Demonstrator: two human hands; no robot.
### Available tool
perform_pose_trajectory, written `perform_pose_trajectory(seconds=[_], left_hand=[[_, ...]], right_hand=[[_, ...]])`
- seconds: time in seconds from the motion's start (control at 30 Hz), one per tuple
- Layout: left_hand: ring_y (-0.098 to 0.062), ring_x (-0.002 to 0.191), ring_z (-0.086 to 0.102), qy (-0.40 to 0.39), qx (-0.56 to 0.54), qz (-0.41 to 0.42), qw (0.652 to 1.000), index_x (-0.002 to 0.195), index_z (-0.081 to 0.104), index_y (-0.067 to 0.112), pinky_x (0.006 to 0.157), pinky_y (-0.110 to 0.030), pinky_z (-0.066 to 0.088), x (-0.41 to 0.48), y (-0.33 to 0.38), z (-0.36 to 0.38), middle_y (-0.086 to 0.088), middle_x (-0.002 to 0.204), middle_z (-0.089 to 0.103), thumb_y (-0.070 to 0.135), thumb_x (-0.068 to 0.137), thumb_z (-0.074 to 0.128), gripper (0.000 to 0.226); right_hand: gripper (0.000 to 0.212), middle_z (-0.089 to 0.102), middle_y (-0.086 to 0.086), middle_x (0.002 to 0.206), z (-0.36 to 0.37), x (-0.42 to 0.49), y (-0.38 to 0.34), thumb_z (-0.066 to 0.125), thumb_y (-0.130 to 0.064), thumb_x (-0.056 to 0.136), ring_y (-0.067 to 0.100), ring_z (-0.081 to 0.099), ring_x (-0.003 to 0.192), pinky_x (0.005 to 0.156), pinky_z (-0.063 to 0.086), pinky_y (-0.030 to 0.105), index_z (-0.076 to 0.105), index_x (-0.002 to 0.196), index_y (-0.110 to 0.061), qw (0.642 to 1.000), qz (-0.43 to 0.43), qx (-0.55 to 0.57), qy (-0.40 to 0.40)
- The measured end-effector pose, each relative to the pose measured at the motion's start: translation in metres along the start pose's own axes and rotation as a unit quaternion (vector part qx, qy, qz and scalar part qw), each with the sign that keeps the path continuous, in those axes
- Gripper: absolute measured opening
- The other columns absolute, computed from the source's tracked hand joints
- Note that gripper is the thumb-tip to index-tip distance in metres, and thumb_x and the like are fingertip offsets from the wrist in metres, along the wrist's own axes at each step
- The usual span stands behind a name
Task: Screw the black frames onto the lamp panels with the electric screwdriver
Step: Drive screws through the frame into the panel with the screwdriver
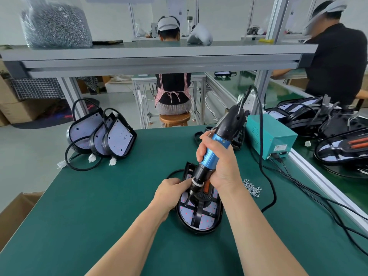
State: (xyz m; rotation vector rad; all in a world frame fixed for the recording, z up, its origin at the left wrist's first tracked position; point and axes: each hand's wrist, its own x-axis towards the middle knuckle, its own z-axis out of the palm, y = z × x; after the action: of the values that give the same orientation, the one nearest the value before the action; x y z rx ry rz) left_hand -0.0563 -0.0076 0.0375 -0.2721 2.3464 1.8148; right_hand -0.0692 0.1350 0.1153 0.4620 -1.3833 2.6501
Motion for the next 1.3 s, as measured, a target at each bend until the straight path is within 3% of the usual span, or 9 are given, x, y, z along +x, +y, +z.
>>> perform_pose_trajectory(seconds=[0.23,0.4,0.47,0.57,0.7,0.87,1.0,1.17,1.3], left_hand=[[-0.02,0.068,0.031,0.005,0.01,0.0,1.0,0.071,0.039,0.012,0.066,-0.036,0.023,0.003,-0.003,0.0,-0.008,0.072,0.034,0.053,0.074,0.073,0.054],[-0.019,0.065,0.032,0.033,0.014,0.007,0.999,0.063,0.035,0.017,0.064,-0.034,0.025,-0.002,0.002,0.004,-0.006,0.063,0.036,0.063,0.051,0.063,0.056],[-0.019,0.061,0.032,0.04,0.032,0.005,0.999,0.058,0.033,0.02,0.06,-0.031,0.025,-0.003,0.004,0.004,0.001,0.056,0.037,0.068,0.056,0.061,0.055],[-0.017,0.054,0.042,0.068,0.068,-0.003,0.995,0.058,0.046,0.02,0.05,-0.026,0.034,-0.003,0.001,0.0,0.002,0.058,0.051,0.069,0.085,0.05,0.056],[-0.016,0.046,0.047,0.054,0.057,0.023,0.997,0.075,0.064,0.013,0.041,-0.023,0.039,-0.015,-0.01,-0.007,0.004,0.057,0.057,0.054,0.094,0.049,0.048],[-0.012,0.051,0.045,0.06,0.053,0.066,0.995,0.072,0.062,0.017,0.053,-0.028,0.04,-0.026,-0.016,-0.006,0.012,0.055,0.053,0.05,0.097,0.052,0.042],[-0.005,0.057,0.057,0.09,0.033,0.091,0.991,0.092,0.069,0.03,0.06,-0.027,0.045,-0.031,-0.015,-0.003,0.011,0.068,0.071,0.046,0.095,0.058,0.02],[-0.012,0.049,0.04,0.112,0.044,0.11,0.987,0.096,0.065,0.03,0.052,-0.029,0.036,-0.036,-0.01,0.002,0.006,0.051,0.05,0.041,0.096,0.058,0.013],[-0.005,0.069,0.054,0.144,0.134,0.153,0.969,0.108,0.06,0.039,0.065,-0.025,0.042,-0.046,-0.005,0.002,0.014,0.073,0.059,0.033,0.098,0.055,0.013]], right_hand=[[0.013,0.047,0.005,0.061,-0.008,-0.002,0.001,0.074,-0.015,0.079,0.017,0.046,0.051,0.053,0.044,0.027,0.061,0.08,-0.017,0.999,-0.003,0.02,0.026],[0.011,0.05,0.007,0.059,0.006,-0.008,0.003,0.075,-0.021,0.078,0.02,0.047,0.051,0.06,0.045,0.029,0.064,0.075,-0.025,0.999,-0.027,-0.047,-0.001],[0.014,0.051,0.006,0.057,0.01,-0.008,0.001,0.074,-0.018,0.08,0.02,0.047,0.05,0.061,0.044,0.029,0.065,0.074,-0.026,0.997,-0.03,-0.065,0.006],[0.013,0.051,0.004,0.056,0.01,-0.008,0.0,0.072,-0.013,0.081,0.018,0.047,0.049,0.058,0.044,0.029,0.062,0.075,-0.019,0.995,-0.035,-0.069,0.068],[0.017,0.052,0.002,0.055,0.008,-0.007,0.001,0.074,-0.01,0.082,0.016,0.049,0.046,0.052,0.046,0.027,0.058,0.085,-0.009,0.976,-0.023,-0.057,0.209],[0.017,0.054,-0.001,0.054,0.007,-0.009,0.002,0.074,-0.007,0.083,0.015,0.049,0.045,0.047,0.047,0.026,0.058,0.082,-0.013,0.938,-0.03,-0.048,0.342],[0.021,0.055,-0.006,0.052,0.006,-0.011,-0.001,0.077,-0.011,0.085,0.013,0.051,0.043,0.047,0.046,0.026,0.057,0.08,-0.016,0.923,-0.041,-0.04,0.38],[0.019,0.057,-0.007,0.053,0.002,-0.016,-0.01,0.078,-0.013,0.085,0.009,0.053,0.044,0.049,0.049,0.023,0.059,0.084,-0.016,0.915,-0.054,-0.031,0.398],[0.019,0.056,0.001,0.061,0.003,-0.018,-0.016,0.077,-0.011,0.085,0.013,0.053,0.05,0.049,0.05,0.024,0.059,0.084,-0.015,0.913,-0.056,-0.018,0.404]])
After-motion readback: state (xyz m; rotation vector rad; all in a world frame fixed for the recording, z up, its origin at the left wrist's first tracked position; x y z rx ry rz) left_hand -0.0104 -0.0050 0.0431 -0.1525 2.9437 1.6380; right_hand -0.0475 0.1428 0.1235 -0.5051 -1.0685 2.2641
